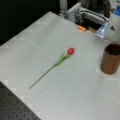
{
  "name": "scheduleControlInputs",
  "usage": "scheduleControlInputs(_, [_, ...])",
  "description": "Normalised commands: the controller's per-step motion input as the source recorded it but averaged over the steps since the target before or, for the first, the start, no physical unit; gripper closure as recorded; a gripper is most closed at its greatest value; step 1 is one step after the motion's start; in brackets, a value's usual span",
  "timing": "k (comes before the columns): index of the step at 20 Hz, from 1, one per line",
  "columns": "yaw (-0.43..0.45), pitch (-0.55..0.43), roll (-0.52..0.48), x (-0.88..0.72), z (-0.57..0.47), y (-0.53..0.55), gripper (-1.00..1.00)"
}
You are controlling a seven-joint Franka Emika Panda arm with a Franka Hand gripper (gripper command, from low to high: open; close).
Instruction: Flower insertion into a vase
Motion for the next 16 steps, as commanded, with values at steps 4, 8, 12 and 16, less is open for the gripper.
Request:
scheduleControlInputs(4, [0.111, 0.486, -0.176, 0.34, 0.05, 0.09, 1.0])
scheduleControlInputs(8, [0.111, 0.363, -0.218, 0.11, 0.0, 0.03, 1.0])
scheduleControlInputs(12, [0.109, 0.274, -0.203, 0.01, 0.04, 0.0, 1.0])
scheduleControlInputs(16, [0.08, 0.277, -0.19, 0.04, 0.08, 0.03, 1.0])
